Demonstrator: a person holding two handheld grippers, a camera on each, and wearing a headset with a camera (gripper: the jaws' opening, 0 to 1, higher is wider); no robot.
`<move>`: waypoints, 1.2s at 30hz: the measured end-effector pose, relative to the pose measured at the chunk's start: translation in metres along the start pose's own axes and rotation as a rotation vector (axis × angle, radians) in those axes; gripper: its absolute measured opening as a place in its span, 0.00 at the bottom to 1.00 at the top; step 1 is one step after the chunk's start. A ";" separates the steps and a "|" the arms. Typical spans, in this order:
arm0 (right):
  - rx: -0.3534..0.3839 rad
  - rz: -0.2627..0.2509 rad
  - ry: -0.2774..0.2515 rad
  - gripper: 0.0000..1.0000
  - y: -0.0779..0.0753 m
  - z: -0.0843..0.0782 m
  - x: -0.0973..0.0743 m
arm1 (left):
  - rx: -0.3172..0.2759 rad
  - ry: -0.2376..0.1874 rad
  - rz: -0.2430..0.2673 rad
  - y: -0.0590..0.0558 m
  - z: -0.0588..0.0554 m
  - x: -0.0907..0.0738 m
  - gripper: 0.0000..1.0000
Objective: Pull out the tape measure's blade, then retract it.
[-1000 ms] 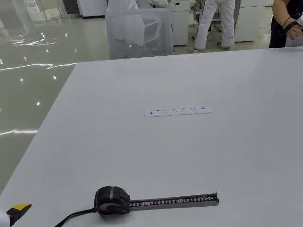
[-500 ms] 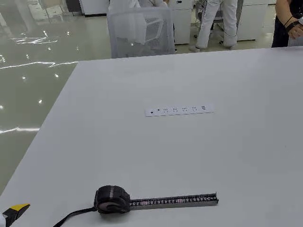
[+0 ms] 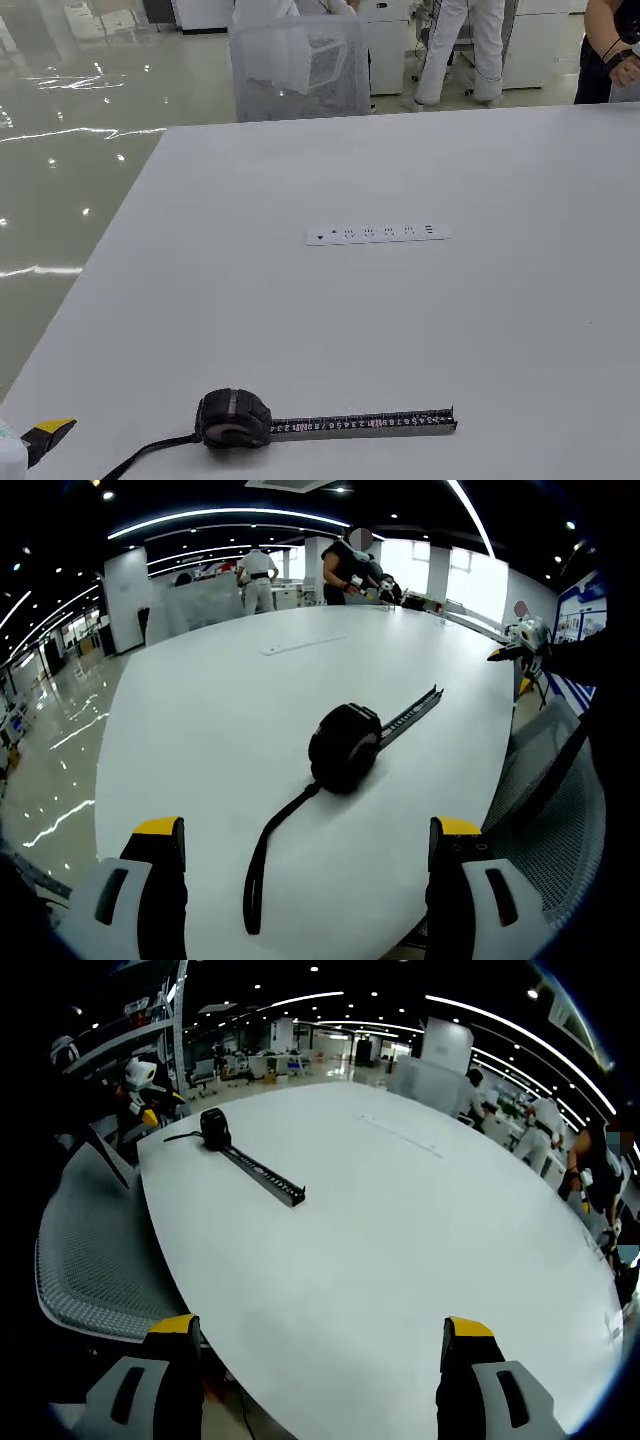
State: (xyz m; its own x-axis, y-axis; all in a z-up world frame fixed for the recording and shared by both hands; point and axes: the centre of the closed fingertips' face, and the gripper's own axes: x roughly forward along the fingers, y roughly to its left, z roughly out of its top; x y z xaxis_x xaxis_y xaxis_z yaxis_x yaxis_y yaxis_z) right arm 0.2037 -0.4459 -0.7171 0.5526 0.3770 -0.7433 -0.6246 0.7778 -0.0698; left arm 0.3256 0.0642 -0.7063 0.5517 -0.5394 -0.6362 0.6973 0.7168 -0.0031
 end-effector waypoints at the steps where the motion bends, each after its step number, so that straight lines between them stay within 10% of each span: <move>1: -0.002 0.005 -0.002 0.99 0.000 0.001 0.000 | -0.002 -0.001 -0.001 -0.001 0.000 -0.001 0.99; 36: -0.154 0.097 0.035 0.99 0.006 0.043 0.027 | -0.064 -0.044 0.016 -0.007 0.025 0.019 0.97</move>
State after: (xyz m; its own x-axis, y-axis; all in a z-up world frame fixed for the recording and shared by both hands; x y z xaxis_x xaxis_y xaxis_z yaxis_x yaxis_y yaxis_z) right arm 0.2390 -0.4095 -0.7086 0.4682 0.4265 -0.7739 -0.7526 0.6514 -0.0963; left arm 0.3425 0.0384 -0.6990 0.5829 -0.5456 -0.6022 0.6585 0.7514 -0.0433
